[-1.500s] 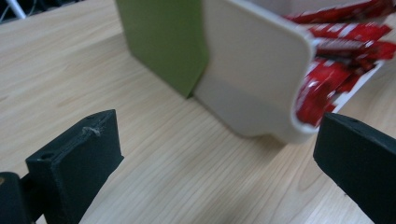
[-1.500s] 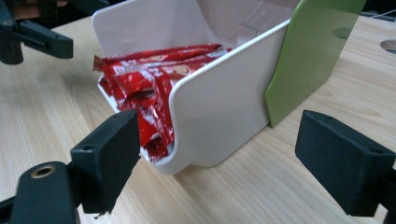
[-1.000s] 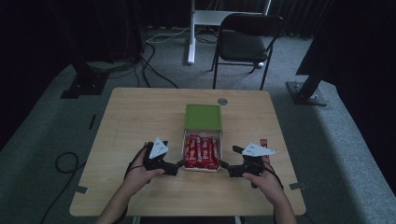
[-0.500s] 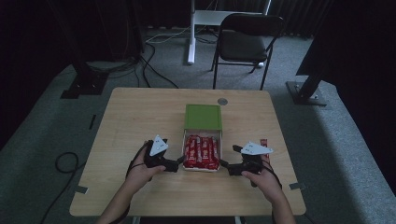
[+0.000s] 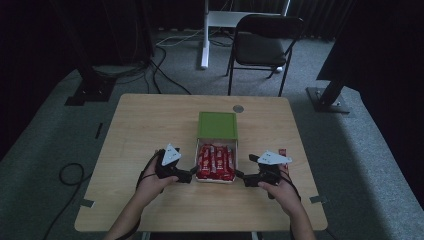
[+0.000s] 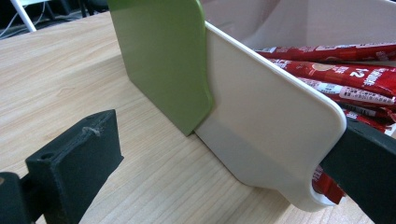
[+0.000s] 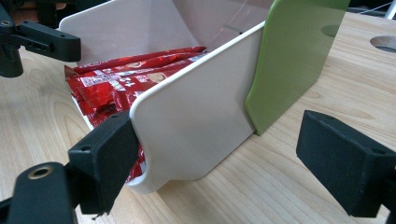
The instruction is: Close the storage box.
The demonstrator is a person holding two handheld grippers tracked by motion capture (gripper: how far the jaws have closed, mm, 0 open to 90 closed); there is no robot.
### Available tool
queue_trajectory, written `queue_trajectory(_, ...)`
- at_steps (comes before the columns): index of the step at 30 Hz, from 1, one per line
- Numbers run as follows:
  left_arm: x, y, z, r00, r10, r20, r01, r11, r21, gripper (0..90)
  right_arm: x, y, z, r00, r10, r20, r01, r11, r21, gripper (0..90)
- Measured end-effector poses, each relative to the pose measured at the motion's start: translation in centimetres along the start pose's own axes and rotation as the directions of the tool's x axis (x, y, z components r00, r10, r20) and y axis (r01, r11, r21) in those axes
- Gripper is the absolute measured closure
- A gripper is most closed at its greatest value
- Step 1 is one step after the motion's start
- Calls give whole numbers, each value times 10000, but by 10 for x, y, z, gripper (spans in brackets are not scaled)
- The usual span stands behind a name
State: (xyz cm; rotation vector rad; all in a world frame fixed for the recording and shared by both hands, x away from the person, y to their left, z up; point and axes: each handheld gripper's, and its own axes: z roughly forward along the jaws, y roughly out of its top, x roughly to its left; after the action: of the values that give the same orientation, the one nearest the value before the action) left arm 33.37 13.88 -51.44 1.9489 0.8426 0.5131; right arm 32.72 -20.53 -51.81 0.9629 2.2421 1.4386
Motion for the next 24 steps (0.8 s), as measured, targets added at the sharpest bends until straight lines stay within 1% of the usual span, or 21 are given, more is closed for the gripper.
queue_trajectory(6, 0, -1, 1, 9999, -136, -15, 136, 9999, -47, 13, -1, 1, 1, 10000, -14, 52, 14, 10000, 29, 128)
queue_trajectory(10, 2, 0, 2, 9998, -219, 11, 219, 9998, 22, 13, -2, 1, 1, 10000, 31, 71, -31, 10000, 25, 128)
queue_trajectory(15, 2, 1, 2, 9999, -152, -29, 152, 9999, 43, 13, -2, 2, 2, 10000, 30, 42, -30, 10000, 62, 128)
queue_trajectory(24, 4, 3, 5, 9999, -128, -68, 129, 9998, 135, 13, -4, 6, 3, 9998, -81, 163, 79, 9998, 175, 131)
